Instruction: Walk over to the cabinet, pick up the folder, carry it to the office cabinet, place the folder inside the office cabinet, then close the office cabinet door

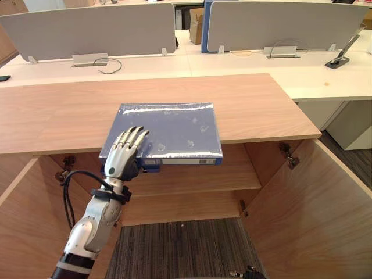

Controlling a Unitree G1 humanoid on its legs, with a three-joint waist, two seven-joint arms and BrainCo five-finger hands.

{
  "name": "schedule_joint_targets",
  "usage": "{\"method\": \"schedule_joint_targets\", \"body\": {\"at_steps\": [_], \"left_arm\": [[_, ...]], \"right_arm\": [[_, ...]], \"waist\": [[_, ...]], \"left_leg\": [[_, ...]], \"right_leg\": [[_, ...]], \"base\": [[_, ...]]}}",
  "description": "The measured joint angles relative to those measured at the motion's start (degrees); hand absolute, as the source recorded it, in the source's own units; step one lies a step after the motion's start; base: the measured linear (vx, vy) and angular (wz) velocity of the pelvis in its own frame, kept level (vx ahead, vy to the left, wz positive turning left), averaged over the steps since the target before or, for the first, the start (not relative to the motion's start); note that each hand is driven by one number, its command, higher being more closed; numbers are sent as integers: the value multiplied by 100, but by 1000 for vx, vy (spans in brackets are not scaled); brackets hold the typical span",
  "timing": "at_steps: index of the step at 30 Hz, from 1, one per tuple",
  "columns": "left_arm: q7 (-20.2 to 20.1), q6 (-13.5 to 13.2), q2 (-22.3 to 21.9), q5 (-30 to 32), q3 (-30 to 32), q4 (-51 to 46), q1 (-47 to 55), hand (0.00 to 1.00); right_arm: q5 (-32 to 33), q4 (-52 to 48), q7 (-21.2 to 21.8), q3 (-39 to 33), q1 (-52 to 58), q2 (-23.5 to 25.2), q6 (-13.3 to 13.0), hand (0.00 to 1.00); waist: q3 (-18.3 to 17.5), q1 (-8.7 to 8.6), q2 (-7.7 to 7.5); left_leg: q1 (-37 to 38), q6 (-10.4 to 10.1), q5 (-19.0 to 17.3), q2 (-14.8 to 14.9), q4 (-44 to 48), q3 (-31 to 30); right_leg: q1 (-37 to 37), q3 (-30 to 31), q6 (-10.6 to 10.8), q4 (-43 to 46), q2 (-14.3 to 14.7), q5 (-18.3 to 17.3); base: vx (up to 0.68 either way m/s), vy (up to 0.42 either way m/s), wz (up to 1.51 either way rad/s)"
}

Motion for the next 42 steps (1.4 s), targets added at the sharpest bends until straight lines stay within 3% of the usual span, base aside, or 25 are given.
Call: {"method": "schedule_joint_targets", "body": {"at_steps": [2, 3, 19, 23, 26, 29, 30, 31, 32, 33, 35, 36, 38, 42], "left_arm": [[-2, 21, 4, 71, 0, 88, -49, 0], [-4, 46, 4, 98, -6, 151, -81, 100], [407, 199, -109, 508, -11, 587, -588, 100], [527, 228, -396, 441, -44, 109, -326, 100], [526, 81, -671, -76, -176, -587, 73, 100], [291, -306, -1022, -1104, -245, -1090, 378, 100], [51, -475, -1105, -2099, -191, -1180, 435, 100], [-29, -522, -1170, -2408, -132, -1200, 441, 100], [-190, -608, -1311, -3327, 52, -1198, 459, 100], [-274, -641, -1388, -3766, 182, -1198, 489, 100], [-650, -714, -1679, -5774, 739, -1197, 737, 100], [-725, -713, -1766, -6188, 861, -1196, 804, 100], [-1002, -715, -2095, -7662, 1281, -1200, 1086, 100], [-1373, -729, -2349, -8936, 1665, -1325, 1456, 100]], "right_arm": [[-1, -59, 0, 1, 10, 1, 5, 0], [0, -81, 0, 1, 6, 1, 5, 0], [-4, -116, -8, 14, -2, 1, 6, 0], [-8, -114, -51, 14, 28, 3, 6, 0], [-30, -105, -106, 8, 78, 3, 5, 0], [16, -99, -127, 13, 65, 8, 4, 0], [241, -103, -127, 33, 52, 8, 2, 0], [319, -124, -127, 55, 40, 8, -1, 0], [611, -183, -127, 126, 49, 13, -8, 0], [741, -249, -127, 211, 63, 17, -9, 0], [1248, -964, -126, 547, 220, 57, -40, 0], [1344, -1216, -124, 584, 272, 73, -54, 0], [1727, -2292, -121, 764, 448, 91, -191, 0], [2228, -4048, -48, 786, 581, 193, -413, 0]], "waist": [[0, -28, 0], [0, -42, 0], [4, -123, -7], [13, -121, -19], [12, -96, -18], [9, -30, -13], [4, -3, -5], [4, -2, -5], [4, -4, -5], [4, -5, -4], [4, -1, -2], [4, -2, -2], [7, 12, -2], [8, 41, -4]], "left_leg": [[0, 0, 0, -1, -3, 4], [-1, 0, 0, -1, -14, 6], [1, -8, -6, 4, 0, 46], [1, -10, -12, -4, 0, 44], [-7, -13, -15, 3, 4, 41], [-38, -13, -15, 21, 5, 75], [-33, -13, -15, 27, 5, 90], [-31, -13, -15, 27, 5, 97], [-30, -12, -14, 28, 5, 108], [-31, -12, -14, 30, 5, 122], [-42, -10, -13, 44, 5, 188], [-45, -8, -11, 43, 5, 190], [-32, 12, 2, 29, 5, 186], [-28, 26, 21, 21, 5, 176]], "right_leg": [[0, 3, 6, -7, -1, 11], [-1, 5, 10, -12, -1, 17], [21, 35, 3, -88, 14, 43], [43, 33, 5, -135, 12, 65], [40, 52, 5, -125, 1, 64], [-20, 123, 4, -56, -6, 63], [-38, 148, 4, -12, -6, 61], [-46, 160, 4, 6, -8, 60], [-66, 181, 5, 33, -10, 60], [-88, 204, 6, 55, -9, 59], [-196, 305, 8, 159, 4, 50], [-210, 311, 9, 179, 9, 48], [-216, 310, 15, 220, -5, 44], [-223, 305, 22, 249, -18, 38]], "base": [[-51, 13, -2], [-49, 9, -1], [-8, 1, 0], [-8, 3, 0], [-5, 6, -1], [-12, 12, -9], [-35, 9, -8], [-72, 16, -9], [-52, 12, -7], [-69, 17, -15], [-80, 14, -18], [-79, 7, -8], [-55, 8, 1], [-51, 8, 2]]}}
